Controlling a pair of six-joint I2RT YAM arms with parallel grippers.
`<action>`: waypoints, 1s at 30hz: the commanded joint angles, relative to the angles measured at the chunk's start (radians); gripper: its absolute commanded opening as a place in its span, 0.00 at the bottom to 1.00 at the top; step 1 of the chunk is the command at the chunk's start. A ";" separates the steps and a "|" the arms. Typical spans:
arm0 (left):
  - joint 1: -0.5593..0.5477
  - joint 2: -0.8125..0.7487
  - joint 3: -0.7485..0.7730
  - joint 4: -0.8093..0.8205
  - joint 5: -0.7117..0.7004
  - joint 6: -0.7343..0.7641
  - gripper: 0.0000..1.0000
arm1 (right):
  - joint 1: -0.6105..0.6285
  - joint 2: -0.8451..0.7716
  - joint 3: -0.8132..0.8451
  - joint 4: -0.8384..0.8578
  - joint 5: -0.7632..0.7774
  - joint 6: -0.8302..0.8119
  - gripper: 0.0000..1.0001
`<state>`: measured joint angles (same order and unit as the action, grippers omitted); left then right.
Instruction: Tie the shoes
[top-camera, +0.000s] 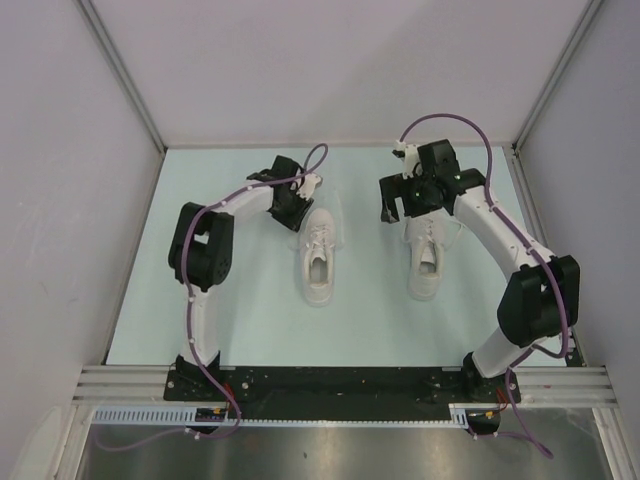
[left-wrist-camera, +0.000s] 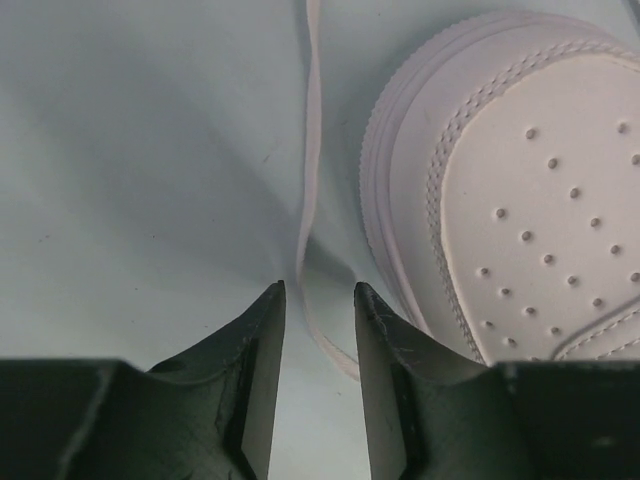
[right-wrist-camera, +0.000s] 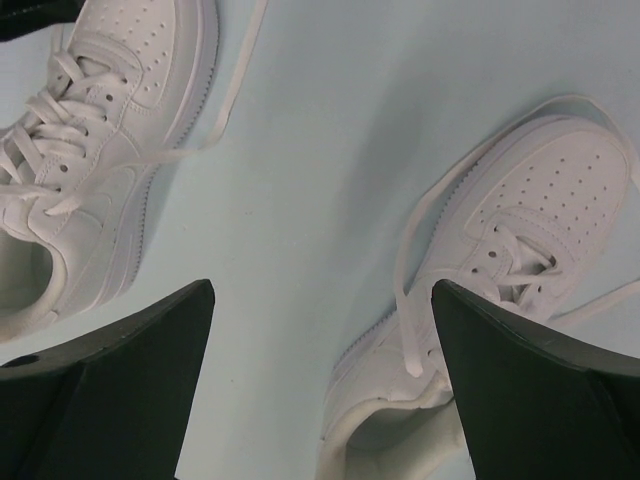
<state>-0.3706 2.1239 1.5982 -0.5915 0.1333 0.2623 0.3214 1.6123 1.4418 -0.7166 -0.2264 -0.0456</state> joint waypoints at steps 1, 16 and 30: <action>-0.019 -0.001 0.000 0.022 -0.035 -0.008 0.36 | 0.013 0.027 0.009 0.114 0.001 0.041 0.95; 0.045 -0.522 -0.404 0.162 0.120 -0.106 0.00 | 0.126 0.251 0.090 0.341 0.183 0.128 0.68; 0.059 -0.923 -0.696 0.285 0.184 -0.181 0.00 | 0.240 0.589 0.402 0.301 0.311 0.154 0.52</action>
<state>-0.3164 1.2572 0.9161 -0.3519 0.2966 0.1120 0.5388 2.1513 1.7569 -0.4316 0.0364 0.0864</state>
